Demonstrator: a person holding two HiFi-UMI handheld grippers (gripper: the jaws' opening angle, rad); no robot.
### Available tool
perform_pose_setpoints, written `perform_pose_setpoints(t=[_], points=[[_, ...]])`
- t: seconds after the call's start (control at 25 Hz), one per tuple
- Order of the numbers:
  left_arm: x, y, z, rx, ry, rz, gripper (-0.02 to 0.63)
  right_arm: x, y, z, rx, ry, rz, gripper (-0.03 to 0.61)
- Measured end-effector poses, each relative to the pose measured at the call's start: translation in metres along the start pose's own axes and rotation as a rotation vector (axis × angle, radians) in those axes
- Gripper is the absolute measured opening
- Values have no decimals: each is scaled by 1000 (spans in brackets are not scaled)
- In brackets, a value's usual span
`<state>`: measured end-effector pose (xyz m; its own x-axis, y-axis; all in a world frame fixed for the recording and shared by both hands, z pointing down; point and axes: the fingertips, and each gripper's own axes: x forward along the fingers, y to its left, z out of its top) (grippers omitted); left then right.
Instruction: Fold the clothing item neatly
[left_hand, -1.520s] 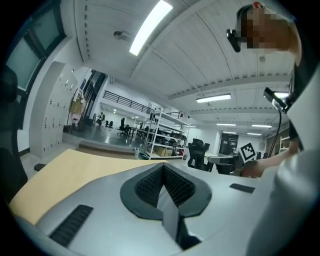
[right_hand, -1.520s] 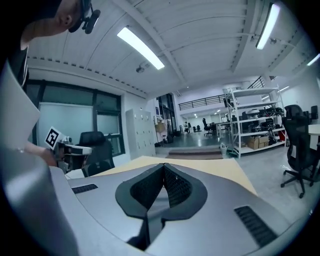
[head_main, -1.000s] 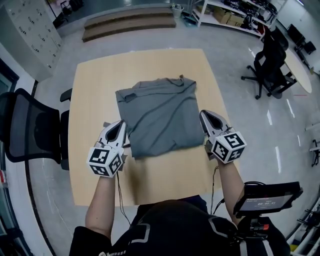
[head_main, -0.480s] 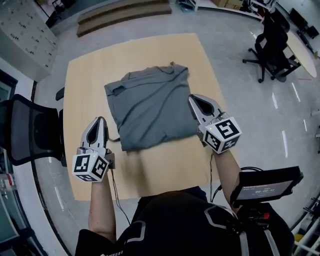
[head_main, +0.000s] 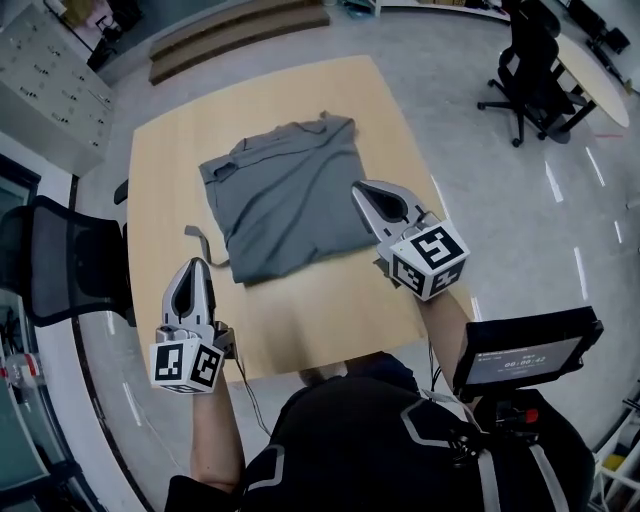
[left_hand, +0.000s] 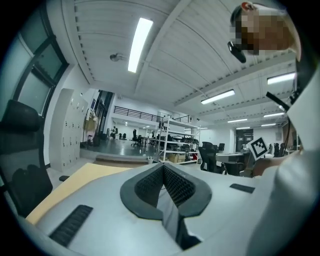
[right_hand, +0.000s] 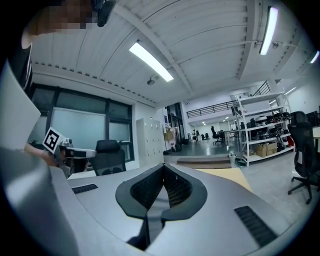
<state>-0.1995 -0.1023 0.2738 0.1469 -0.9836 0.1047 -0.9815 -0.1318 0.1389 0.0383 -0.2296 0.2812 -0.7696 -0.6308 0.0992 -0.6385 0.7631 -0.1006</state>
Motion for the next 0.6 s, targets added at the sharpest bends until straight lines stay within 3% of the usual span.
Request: perform_pose_setpoints(t=[0.32, 0.6], points=[[-76, -34, 1, 24, -18, -106, 0, -57, 76, 16, -48, -41, -24, 9], [-156, -58, -12, 43, -7, -216, 0, -118, 161, 3, -37, -32, -74, 9]])
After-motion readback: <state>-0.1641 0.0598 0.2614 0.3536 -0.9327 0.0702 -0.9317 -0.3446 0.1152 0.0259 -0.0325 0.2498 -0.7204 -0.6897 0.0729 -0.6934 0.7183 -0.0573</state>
